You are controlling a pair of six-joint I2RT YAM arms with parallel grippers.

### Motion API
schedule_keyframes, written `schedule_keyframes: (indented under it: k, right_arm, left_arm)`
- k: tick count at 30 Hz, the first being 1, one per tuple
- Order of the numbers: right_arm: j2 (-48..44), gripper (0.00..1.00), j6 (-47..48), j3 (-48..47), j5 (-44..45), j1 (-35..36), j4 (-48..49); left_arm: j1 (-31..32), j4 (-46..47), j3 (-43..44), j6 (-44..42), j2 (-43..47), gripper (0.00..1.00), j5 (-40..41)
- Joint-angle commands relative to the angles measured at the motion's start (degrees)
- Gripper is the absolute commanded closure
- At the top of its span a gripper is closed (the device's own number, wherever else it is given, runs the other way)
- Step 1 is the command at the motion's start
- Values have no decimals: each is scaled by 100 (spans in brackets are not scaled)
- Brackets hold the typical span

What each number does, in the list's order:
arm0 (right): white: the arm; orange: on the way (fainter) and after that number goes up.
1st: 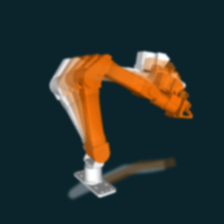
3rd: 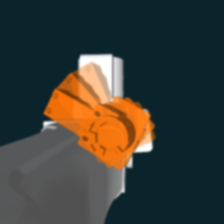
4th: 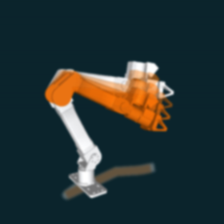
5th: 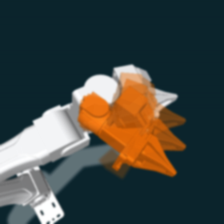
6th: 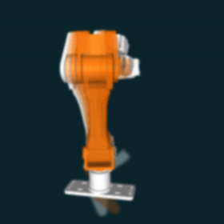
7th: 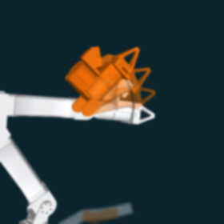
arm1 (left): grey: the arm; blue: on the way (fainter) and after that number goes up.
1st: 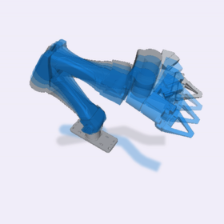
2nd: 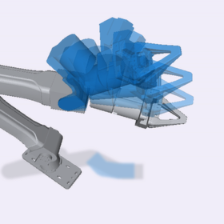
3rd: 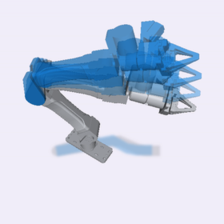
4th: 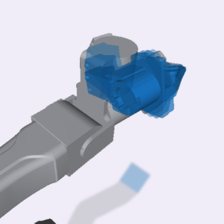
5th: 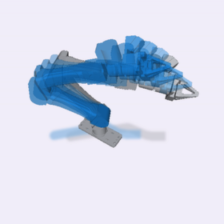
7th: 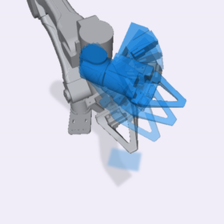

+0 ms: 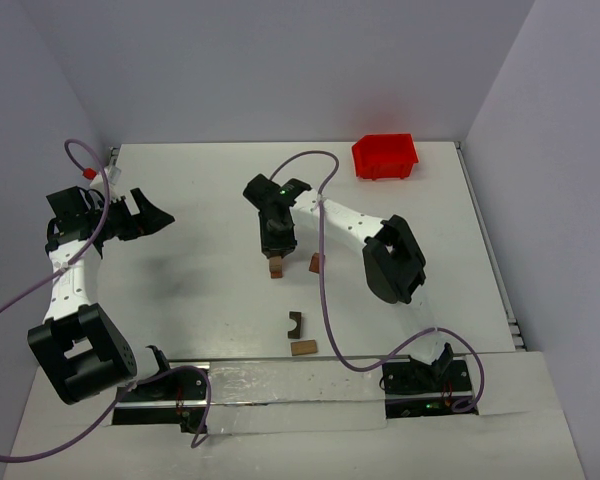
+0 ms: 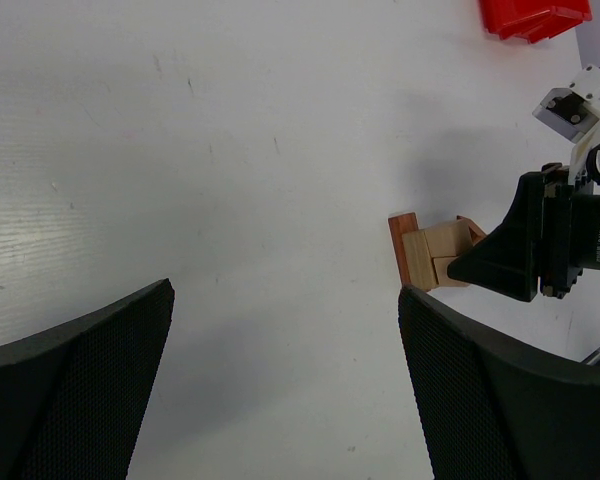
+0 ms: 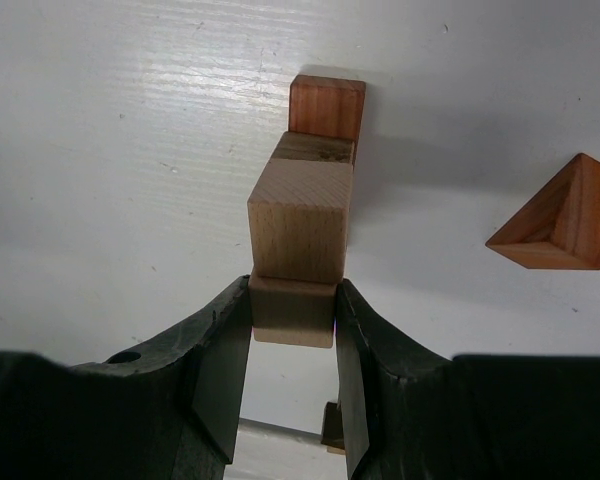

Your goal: Build the wood block tower

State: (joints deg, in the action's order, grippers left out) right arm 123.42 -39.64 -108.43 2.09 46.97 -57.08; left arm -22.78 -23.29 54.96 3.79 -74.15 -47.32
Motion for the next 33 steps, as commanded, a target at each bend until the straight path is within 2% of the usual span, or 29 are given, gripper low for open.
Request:
schedule_keyframes:
  k: [1,3,12,14,18,21,24,26,29,33]
  right_arm:
    - [128,90,-74,-256,22,-56,-50]
    - [134,87,-70,-257,11,-52,-49]
    - [157,84,-79,-264,-24,-65,-47]
    - [156,81,-79,-239,-26,-65,-39]
    - [147,65,-52,-213,-79,-65,-13]
    - [130,63,-52,-196,-120,-56,3]
    - [121,45,-35,-166,-169,-48,13]
    - [101,19,-18,-133,-174,-56,42]
    - [62,1,-10,-101,-280,-48,81]
    - [-13,0,33,-66,-340,-41,102]
  left_arm:
    - [-59,227,113,-90,-29,1,-165]
    - [-60,228,111,-89,-38,1,-168]
    - [-58,219,94,-115,-21,1,-155]
    - [-60,220,94,-116,-21,1,-146]
    - [-60,228,94,-107,-21,1,-155]
    - [-52,228,85,-107,-21,1,-155]
    - [-60,228,76,-109,-29,1,-155]
    - [-60,237,78,-107,-29,1,-163]
    - [-60,229,85,-107,-29,1,-155]
    - [-60,219,111,-121,-26,1,-167]
